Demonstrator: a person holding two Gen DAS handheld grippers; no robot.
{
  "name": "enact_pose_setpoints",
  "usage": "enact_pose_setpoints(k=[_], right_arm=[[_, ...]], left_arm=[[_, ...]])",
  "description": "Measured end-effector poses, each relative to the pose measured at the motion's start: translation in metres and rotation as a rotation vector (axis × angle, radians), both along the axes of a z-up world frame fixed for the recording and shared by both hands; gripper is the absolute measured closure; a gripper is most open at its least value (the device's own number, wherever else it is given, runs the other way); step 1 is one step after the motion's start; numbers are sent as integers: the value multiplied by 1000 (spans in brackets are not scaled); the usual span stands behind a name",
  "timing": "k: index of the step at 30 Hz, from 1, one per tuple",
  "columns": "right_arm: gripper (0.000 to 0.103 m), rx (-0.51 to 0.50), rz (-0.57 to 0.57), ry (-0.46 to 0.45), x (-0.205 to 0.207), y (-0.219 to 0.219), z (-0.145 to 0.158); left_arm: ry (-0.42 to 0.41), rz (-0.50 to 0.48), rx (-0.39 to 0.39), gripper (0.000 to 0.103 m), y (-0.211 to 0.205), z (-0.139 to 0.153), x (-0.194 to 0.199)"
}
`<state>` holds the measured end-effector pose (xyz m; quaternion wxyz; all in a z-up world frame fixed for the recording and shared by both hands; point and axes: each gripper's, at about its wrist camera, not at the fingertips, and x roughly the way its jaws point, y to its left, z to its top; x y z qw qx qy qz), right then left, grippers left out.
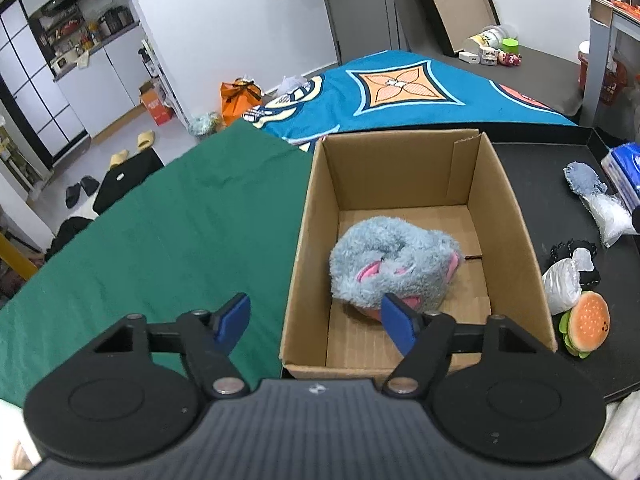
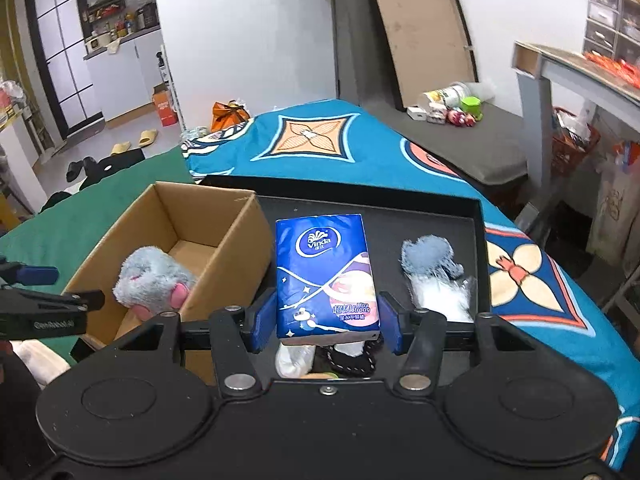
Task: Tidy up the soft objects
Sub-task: 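Carry the tissue pack into the box beside the mouse and release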
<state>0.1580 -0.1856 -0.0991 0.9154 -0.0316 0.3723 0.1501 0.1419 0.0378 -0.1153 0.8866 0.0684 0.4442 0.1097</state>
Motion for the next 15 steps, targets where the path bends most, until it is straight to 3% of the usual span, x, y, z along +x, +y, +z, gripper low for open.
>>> enact_pose_setpoints(k=[6, 8, 12, 15], right_arm=[[51, -19, 40, -9, 6, 24, 2], [51, -26, 57, -10, 9, 33, 1], [51, -35, 89, -18, 15, 52, 3], [51, -39, 107, -28, 21, 66, 6]], left_arm=[[15, -5, -22, 53, 5, -11, -1], [13, -8, -34, 63, 7, -13, -1], [-5, 2, -12, 73, 8, -18, 0], [-30, 10, -18, 89, 12, -17, 0]])
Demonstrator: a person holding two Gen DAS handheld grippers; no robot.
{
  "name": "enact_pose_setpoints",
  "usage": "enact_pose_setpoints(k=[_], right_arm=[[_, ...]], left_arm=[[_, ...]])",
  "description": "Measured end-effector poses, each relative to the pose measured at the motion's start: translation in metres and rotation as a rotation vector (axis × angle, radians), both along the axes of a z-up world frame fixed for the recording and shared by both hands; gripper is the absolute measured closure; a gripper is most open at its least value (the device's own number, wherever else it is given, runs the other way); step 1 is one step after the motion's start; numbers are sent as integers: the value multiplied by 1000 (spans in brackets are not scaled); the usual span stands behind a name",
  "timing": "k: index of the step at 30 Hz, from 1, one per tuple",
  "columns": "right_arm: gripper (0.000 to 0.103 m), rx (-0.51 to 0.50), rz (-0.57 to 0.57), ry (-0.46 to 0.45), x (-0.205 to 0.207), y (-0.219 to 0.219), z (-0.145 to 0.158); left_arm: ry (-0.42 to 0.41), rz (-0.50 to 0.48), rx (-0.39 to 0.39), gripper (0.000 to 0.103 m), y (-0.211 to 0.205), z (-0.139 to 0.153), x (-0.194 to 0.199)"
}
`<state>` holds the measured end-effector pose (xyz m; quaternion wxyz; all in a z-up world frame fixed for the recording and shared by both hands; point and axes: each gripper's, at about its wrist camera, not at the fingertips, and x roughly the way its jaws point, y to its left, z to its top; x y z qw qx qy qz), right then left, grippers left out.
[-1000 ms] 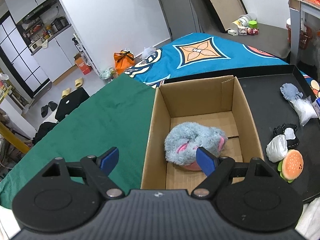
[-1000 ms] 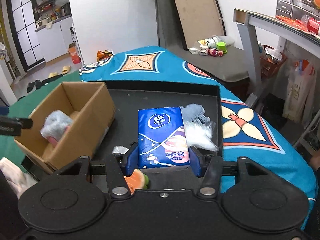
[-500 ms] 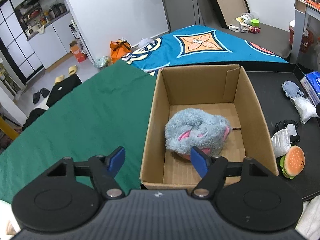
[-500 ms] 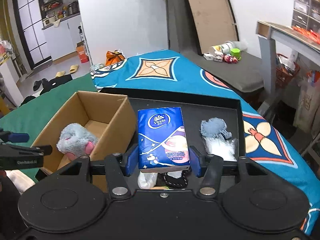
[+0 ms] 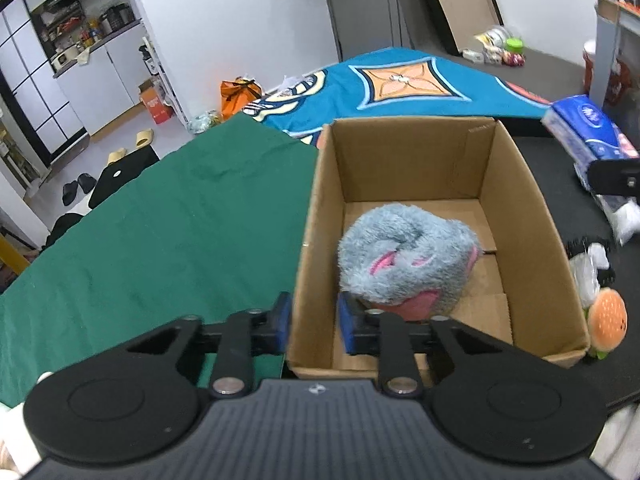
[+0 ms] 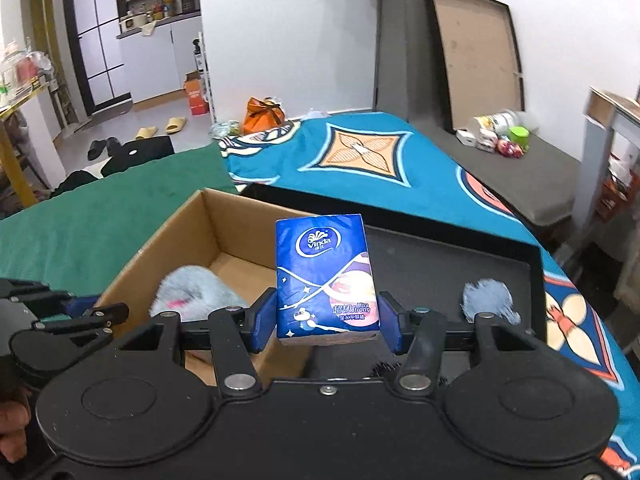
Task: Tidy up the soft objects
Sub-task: 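Carry the tissue pack into the box beside the mouse and release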
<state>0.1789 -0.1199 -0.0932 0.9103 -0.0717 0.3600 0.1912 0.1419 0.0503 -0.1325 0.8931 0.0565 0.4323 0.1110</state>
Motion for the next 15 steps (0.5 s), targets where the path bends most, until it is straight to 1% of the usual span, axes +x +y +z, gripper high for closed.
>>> enact_pose_setpoints(k=[1, 3, 6, 10, 11, 12, 15], right_arm=[[51, -1, 4, -3, 0, 4, 1], [51, -10, 14, -11, 3, 12, 2], [51, -32, 27, -20, 9, 24, 1], [51, -27, 56, -24, 15, 38, 0], [49, -23, 71, -28, 17, 42, -1], [46, -20, 85, -32, 18, 45, -2], [37, -63, 61, -39, 21, 50, -4]], left_arm=[[-8, 7, -17, 92, 4, 0, 0], [-21, 16, -53, 92, 10, 0, 1], [-42, 15, -60, 92, 11, -1, 2], [-58, 19, -90, 92, 16, -1, 1], [-61, 20, -98, 92, 17, 0, 1], [-62, 21, -102, 92, 18, 0, 1], [-61, 21, -104, 92, 19, -1, 1]])
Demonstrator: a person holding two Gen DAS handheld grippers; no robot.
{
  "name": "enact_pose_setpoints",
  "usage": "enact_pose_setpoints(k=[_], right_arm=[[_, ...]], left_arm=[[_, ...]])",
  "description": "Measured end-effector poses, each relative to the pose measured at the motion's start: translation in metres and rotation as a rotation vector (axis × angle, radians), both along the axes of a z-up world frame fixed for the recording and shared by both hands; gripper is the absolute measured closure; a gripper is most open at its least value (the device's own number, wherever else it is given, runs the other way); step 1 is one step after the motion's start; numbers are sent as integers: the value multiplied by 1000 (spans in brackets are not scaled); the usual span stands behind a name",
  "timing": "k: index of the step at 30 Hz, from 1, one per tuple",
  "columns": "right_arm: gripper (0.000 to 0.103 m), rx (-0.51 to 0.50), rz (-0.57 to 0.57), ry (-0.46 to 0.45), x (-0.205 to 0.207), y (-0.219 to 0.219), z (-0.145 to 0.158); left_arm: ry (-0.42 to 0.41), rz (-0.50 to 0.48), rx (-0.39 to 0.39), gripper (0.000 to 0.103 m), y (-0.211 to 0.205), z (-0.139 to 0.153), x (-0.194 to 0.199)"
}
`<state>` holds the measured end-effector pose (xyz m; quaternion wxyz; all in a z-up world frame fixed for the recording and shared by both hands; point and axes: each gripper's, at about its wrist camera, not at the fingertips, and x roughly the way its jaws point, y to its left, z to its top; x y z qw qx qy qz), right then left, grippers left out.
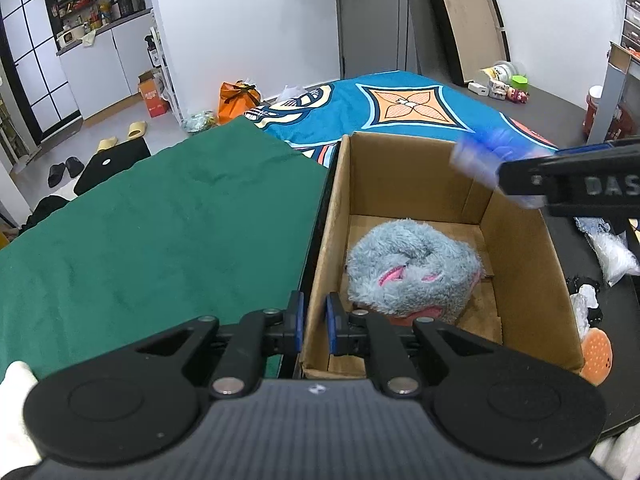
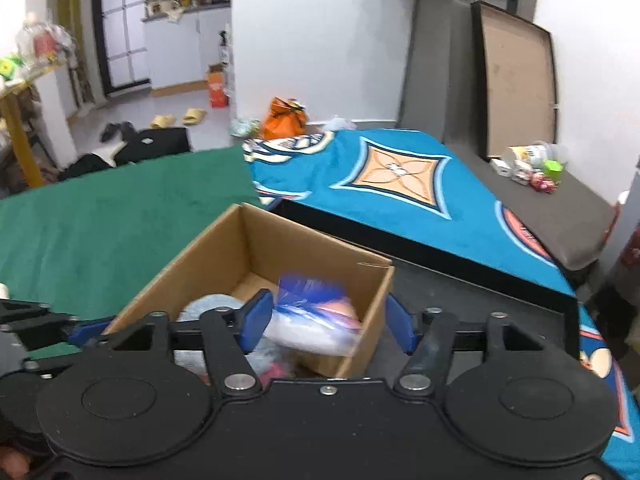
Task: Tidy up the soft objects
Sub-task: 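Carry the tissue pack into the box beside the mouse and release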
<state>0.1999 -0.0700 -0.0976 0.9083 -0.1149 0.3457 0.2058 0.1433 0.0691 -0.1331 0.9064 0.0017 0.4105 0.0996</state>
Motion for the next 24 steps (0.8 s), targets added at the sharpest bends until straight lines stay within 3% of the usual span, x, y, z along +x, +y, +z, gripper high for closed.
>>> enact_pose_setpoints(k=[4, 18, 21, 23, 24], right_arm=[[27, 6, -41, 1, -2, -10, -2], [22, 49, -156, 31, -26, -66, -7], [22, 55, -169, 42, -32, -77, -10], [22, 63, -178, 50, -35, -86, -12], [22, 73, -182, 54, -37, -90, -12]], left_arm=[[0, 5, -8, 92, 1, -1, 0], [39, 11, 66, 85, -9, 4, 0], [43, 5, 86, 74, -12, 6, -1], [42, -5, 106, 58, -15, 9, -3], [42, -8, 118, 55, -16, 10, -3]])
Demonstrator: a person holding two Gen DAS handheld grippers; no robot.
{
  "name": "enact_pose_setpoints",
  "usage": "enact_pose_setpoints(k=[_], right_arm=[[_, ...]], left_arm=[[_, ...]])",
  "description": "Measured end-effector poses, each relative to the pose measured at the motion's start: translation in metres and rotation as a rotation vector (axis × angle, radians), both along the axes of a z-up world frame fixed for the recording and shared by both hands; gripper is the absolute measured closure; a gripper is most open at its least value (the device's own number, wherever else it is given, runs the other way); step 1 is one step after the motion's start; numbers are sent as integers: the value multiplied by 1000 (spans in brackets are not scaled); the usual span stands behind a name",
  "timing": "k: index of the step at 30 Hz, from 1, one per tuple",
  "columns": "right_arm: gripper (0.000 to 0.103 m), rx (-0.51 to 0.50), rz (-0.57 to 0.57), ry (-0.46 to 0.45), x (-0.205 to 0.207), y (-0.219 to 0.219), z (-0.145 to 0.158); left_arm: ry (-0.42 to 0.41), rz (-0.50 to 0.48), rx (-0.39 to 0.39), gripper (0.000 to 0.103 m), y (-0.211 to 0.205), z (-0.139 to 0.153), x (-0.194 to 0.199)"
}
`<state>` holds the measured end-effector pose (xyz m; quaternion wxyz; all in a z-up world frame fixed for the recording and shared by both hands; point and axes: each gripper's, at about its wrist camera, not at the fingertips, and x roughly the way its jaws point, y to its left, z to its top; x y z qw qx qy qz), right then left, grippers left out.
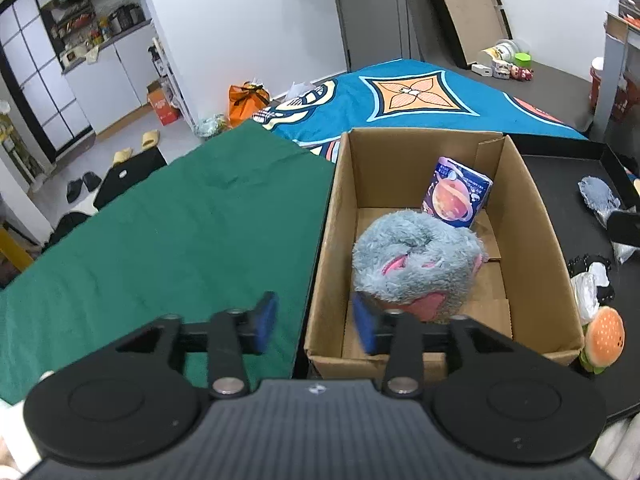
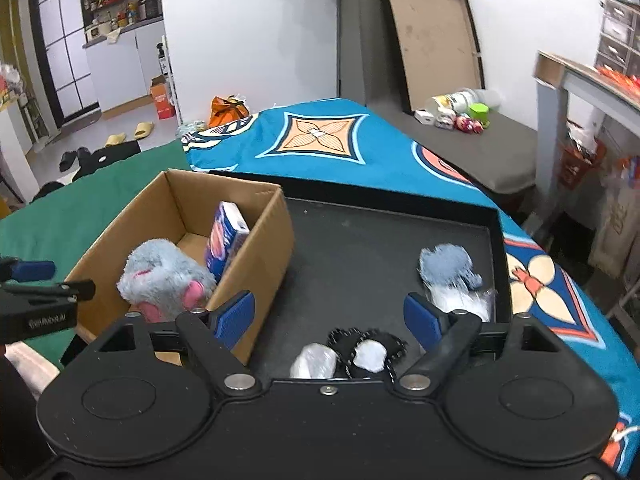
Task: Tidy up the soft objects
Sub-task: 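Carry the tissue pack into the box beside the mouse and release, then reach the right gripper to the burger plush and grasp it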
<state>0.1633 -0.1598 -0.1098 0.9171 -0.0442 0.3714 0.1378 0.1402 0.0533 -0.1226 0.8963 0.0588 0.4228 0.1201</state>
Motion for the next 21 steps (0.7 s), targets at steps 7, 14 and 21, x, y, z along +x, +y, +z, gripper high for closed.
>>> enact_pose_setpoints(k=[7, 14, 21], right_arm=[[22, 42, -29, 21, -8, -29, -10], [22, 88, -59, 50, -12, -53, -29], [22, 152, -54, 83, -14, -63, -46]], left_arm=[[11, -6, 47, 38, -6, 9, -1], [23, -30, 91, 33, -18, 15, 0], [37, -56, 154, 30, -36, 14, 4]])
